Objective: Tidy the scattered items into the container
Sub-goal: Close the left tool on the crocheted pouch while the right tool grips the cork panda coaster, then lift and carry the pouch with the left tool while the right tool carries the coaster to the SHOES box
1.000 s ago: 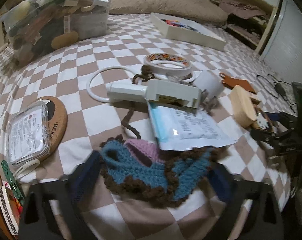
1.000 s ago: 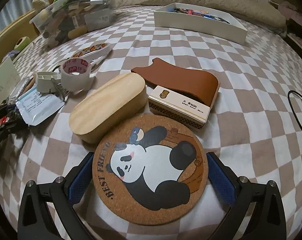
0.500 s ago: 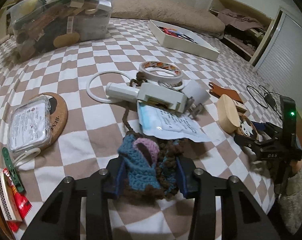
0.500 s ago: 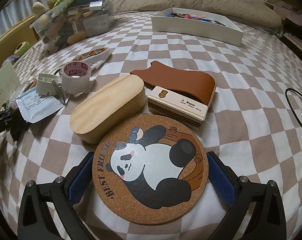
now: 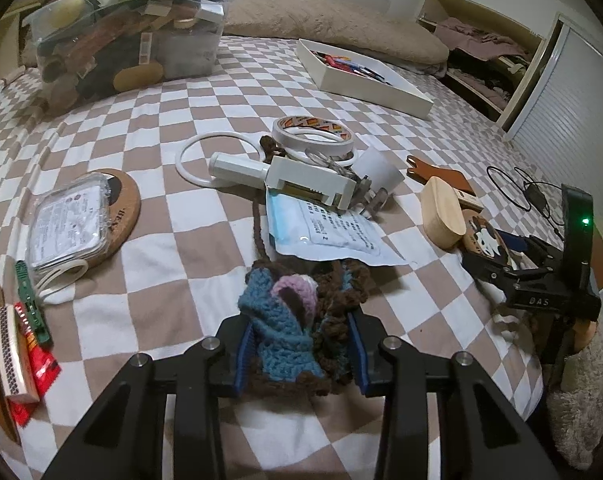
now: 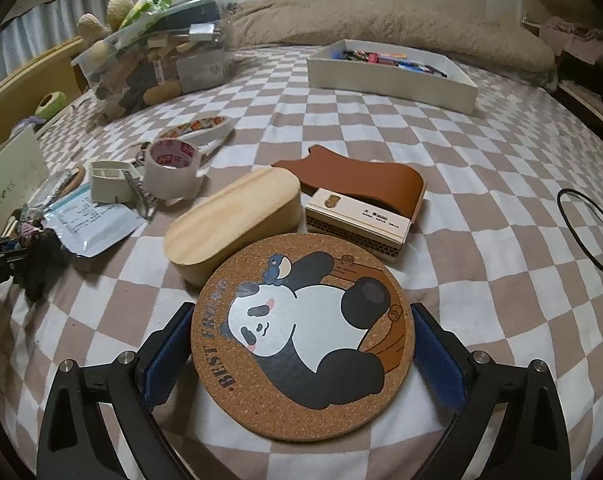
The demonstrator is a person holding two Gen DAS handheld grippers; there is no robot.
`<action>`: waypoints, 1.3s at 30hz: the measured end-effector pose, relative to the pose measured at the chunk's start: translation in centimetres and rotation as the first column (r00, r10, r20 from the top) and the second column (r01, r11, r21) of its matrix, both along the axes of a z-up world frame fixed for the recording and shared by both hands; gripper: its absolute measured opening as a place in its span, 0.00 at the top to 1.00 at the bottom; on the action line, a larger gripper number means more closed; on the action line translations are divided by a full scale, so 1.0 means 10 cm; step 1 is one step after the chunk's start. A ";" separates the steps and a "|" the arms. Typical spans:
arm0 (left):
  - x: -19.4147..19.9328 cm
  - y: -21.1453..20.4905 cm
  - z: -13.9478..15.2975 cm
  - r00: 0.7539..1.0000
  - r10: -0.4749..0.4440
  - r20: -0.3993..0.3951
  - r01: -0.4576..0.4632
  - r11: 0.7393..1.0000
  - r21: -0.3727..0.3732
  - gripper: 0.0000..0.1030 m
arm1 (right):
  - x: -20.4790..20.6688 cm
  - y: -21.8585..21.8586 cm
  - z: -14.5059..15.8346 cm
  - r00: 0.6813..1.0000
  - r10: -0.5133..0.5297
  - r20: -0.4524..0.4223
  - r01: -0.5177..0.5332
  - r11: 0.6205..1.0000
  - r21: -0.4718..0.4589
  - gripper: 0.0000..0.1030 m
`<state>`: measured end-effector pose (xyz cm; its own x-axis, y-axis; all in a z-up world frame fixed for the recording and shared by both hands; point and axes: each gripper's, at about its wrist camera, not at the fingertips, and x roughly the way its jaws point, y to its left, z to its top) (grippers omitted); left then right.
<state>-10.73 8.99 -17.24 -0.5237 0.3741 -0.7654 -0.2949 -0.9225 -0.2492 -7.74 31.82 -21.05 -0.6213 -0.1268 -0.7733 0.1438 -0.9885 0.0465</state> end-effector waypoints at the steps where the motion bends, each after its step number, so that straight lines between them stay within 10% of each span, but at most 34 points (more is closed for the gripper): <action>1: 0.01 -0.01 0.01 1.000 0.004 -0.003 -0.004 1.000 -0.001 0.63 | 0.02 -0.01 0.02 1.000 0.000 -0.008 0.000 1.000 0.002 0.03; 39: 0.70 -0.51 0.78 0.975 0.149 -0.165 -0.141 0.988 0.056 0.66 | 0.81 -0.61 0.40 0.998 0.038 -0.049 -0.051 0.951 -0.303 0.03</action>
